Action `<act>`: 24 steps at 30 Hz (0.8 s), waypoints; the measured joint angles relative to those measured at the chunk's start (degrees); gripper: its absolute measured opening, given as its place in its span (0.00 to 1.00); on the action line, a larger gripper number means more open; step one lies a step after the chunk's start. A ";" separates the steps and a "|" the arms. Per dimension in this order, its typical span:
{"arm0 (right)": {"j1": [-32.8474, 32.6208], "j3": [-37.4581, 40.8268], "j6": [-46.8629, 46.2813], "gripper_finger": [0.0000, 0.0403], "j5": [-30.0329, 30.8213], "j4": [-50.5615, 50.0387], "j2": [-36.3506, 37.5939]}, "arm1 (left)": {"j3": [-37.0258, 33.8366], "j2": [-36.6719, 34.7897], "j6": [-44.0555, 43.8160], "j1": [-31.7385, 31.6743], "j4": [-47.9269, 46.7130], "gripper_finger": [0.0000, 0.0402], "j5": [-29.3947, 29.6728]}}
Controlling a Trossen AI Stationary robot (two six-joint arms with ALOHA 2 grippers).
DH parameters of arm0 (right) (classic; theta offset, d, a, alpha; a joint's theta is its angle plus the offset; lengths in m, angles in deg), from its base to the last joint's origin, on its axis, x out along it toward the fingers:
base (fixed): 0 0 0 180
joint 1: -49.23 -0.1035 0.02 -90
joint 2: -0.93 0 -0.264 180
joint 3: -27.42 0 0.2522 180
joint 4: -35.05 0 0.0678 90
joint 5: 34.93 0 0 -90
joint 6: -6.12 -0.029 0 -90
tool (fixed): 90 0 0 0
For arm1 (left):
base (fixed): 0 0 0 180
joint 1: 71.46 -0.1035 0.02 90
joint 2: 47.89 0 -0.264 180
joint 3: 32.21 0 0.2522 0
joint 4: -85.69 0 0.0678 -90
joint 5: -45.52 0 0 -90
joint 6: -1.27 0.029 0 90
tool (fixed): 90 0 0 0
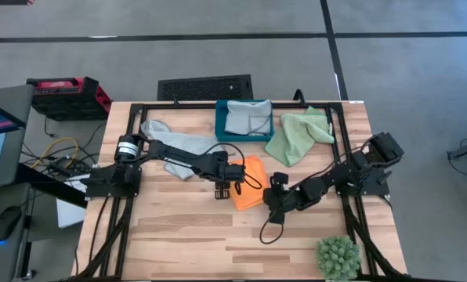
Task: Fold microfiber towels
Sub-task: Put the folded orange microfiber cloth into the blue bin
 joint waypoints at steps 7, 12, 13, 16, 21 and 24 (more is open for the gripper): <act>3.14 -0.08 0.01 0.41 0.49 -4.10 0.00 | -0.06 -0.06 -3.04 2.02 -1.08 0.39 -2.46; 5.56 -0.08 1.49 0.41 0.66 -5.60 0.04 | -0.03 -0.08 -6.02 4.05 -1.08 0.39 -5.25; 6.05 -0.08 2.15 0.41 0.67 -5.66 0.04 | -0.03 -0.08 -6.90 4.45 -1.07 0.39 -5.64; 7.58 -0.10 3.82 0.41 0.66 -5.68 0.05 | -0.03 -0.08 -10.01 5.67 -1.02 0.39 -6.69; 10.06 -0.10 6.06 0.41 0.81 -5.70 0.07 | -0.07 -0.06 -14.82 7.57 -0.66 0.39 -7.70; 11.43 -0.10 7.62 0.41 0.94 -5.72 0.07 | -0.12 -0.04 -17.01 8.48 0.04 0.39 -7.73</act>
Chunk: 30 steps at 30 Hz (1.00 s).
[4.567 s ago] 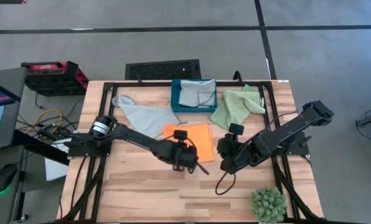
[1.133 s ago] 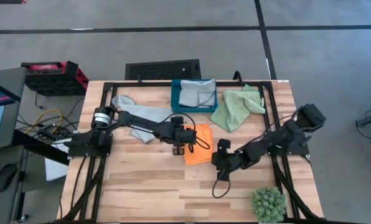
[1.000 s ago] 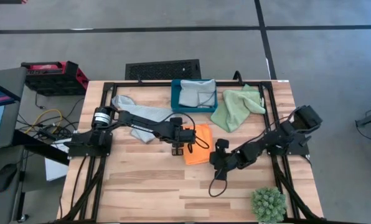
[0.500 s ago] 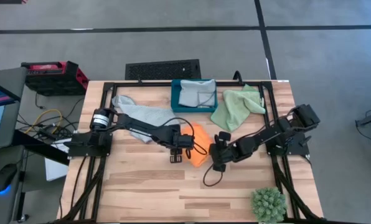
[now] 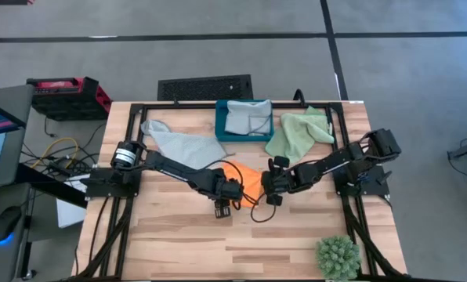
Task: Fold microfiber towels
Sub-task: Put the folded orange microfiber cloth into the blue bin
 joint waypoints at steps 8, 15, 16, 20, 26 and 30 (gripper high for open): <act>2.27 0.02 2.82 0.41 2.54 -0.39 0.00 | 0.00 0.09 -4.14 1.84 1.34 0.39 -0.02; -0.06 0.13 2.42 0.41 2.52 -4.28 5.49 | 0.58 -1.71 -6.22 2.44 0.47 0.39 -0.65; -0.82 0.04 2.44 0.41 2.52 -3.80 6.62 | 1.13 -2.08 -6.04 2.58 0.45 0.39 -0.43; -5.00 0.02 5.76 0.41 2.42 -2.91 10.29 | 3.20 -2.38 -3.05 3.60 -0.97 0.39 2.40; -12.07 0.02 10.85 0.41 -0.12 1.52 9.46 | 3.85 -2.13 7.90 6.45 -4.67 0.39 6.98; -15.96 0.05 14.66 0.41 -0.35 7.12 6.27 | 3.85 -1.73 10.57 7.78 -5.67 0.39 11.02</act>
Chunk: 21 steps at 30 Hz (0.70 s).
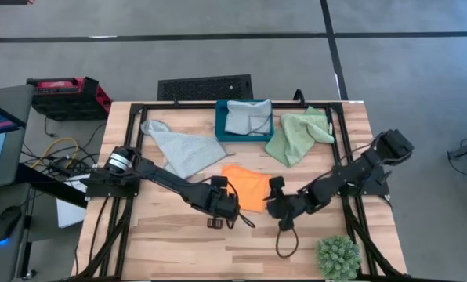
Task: Fold microfiber towels
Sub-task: Put the folded orange microfiber cloth into the blue bin
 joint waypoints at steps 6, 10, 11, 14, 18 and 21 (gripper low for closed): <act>-1.07 -0.02 0.20 0.41 0.02 7.62 -4.02 | -0.52 1.29 0.68 0.40 1.21 0.39 0.50; -1.05 -0.05 1.57 0.41 -0.06 10.99 -7.14 | -1.71 2.15 -0.68 0.66 0.42 0.39 2.57; -1.05 -0.05 1.68 0.41 -0.16 11.33 -7.65 | -1.75 2.42 -1.16 0.66 1.52 0.39 2.87; -1.05 -0.30 1.69 0.41 -0.20 12.67 -8.68 | -2.57 2.78 -2.80 0.73 1.23 0.39 2.96; -1.05 -0.31 1.59 0.41 -0.20 12.69 -8.80 | -2.91 3.23 -2.76 0.90 1.68 0.39 5.05; -1.05 -0.26 1.24 0.41 -0.22 12.13 -8.79 | -2.87 3.46 -3.07 0.86 1.53 0.39 5.29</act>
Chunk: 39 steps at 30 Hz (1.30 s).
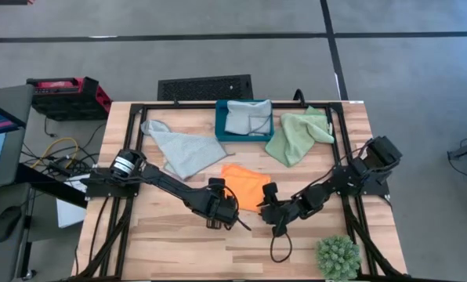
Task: Fold microfiber towels
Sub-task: Put the folded orange microfiber cloth into the blue bin
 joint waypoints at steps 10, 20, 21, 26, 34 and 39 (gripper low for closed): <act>1.12 -0.04 -4.57 0.41 -0.17 -2.16 -0.78 | -0.07 0.11 -0.29 -0.05 -0.25 0.39 -0.32; 1.60 -1.66 -4.57 0.41 -1.42 -1.15 -4.91 | -0.17 0.15 -0.26 -0.15 0.46 0.39 -1.81; 1.64 -1.66 -4.58 0.41 -1.41 -1.21 -4.91 | -0.16 0.17 -0.26 -0.15 0.48 0.39 -1.90; 2.47 -1.77 -8.46 0.41 -1.44 -2.65 -4.95 | -0.17 0.20 -0.82 -0.15 0.54 0.39 -2.01; 4.24 -1.79 -13.65 0.32 -2.04 -5.65 -4.92 | -0.17 0.20 -2.50 -1.10 0.16 0.37 -3.30; 4.55 -1.73 -13.56 0.15 -2.19 -5.98 -4.97 | -0.11 0.20 -3.30 -1.77 -0.30 0.21 -4.58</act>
